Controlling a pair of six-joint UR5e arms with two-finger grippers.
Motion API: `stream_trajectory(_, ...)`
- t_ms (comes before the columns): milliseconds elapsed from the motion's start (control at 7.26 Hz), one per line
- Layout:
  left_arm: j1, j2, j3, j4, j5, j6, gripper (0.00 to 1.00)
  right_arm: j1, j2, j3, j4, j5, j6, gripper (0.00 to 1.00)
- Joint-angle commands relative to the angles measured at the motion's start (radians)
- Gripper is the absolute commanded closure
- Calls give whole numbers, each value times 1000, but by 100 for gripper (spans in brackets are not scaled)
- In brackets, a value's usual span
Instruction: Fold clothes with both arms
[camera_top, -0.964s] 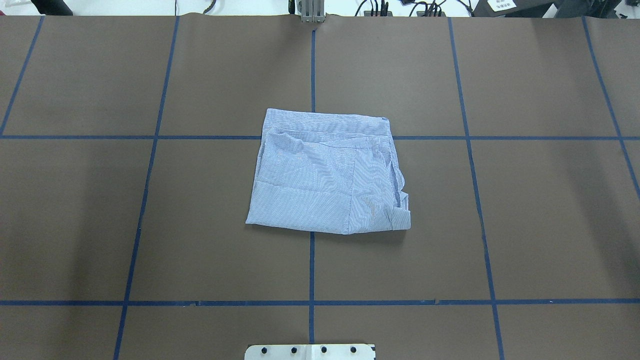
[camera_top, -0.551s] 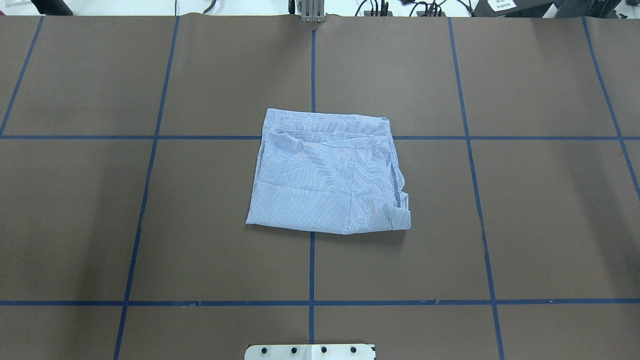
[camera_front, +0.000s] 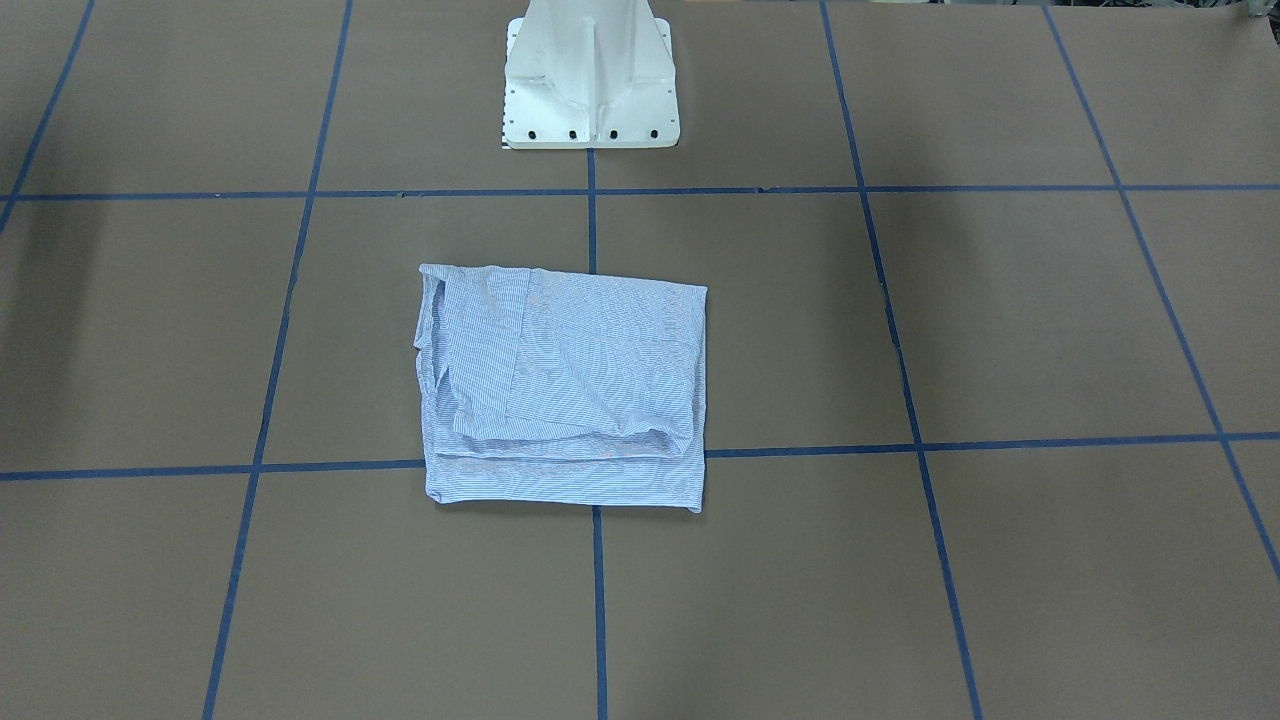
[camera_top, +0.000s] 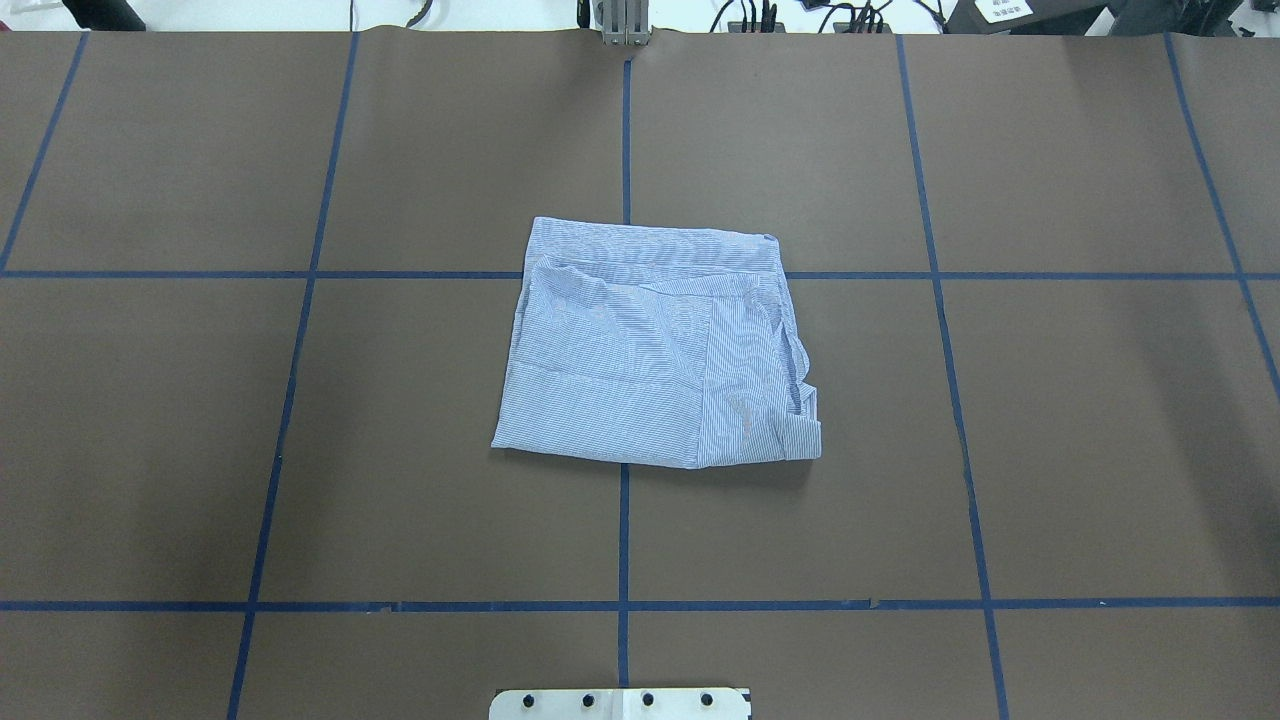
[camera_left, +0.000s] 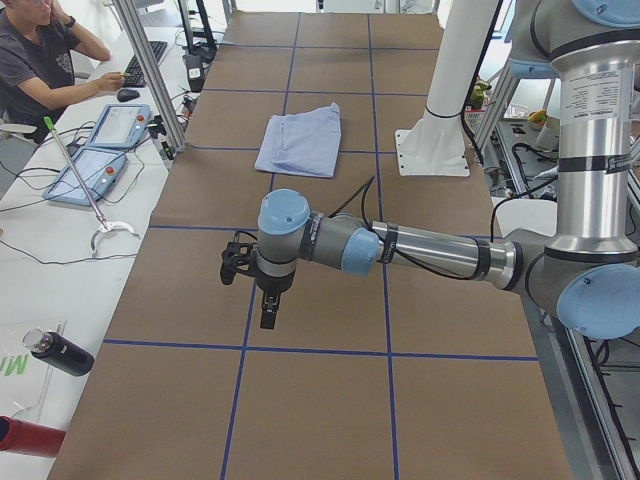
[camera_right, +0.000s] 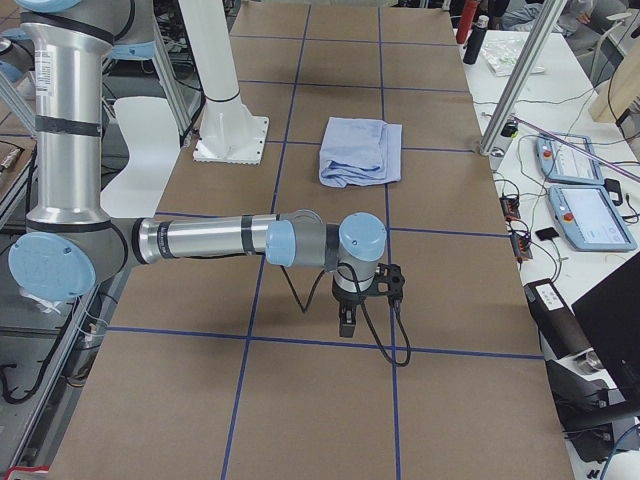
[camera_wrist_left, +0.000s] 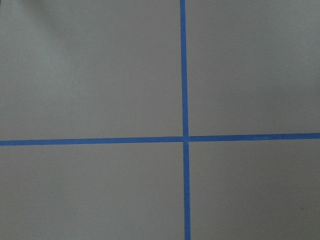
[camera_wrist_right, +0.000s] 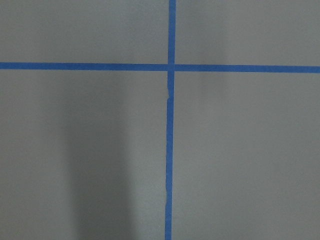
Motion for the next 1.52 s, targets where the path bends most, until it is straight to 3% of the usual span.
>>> stream_trajectory(0,3,-1,19,85,-1,45,0,0,-1,-14,1,0,1,0)
stream_trajectory(276,3,-5,36,186,-1,222,0,0,0,-14,-1,6,4,0)
stream_trajectory(1378,1,-4,45,185,-1,231,0,0,-12,-59,-1,3,4,0)
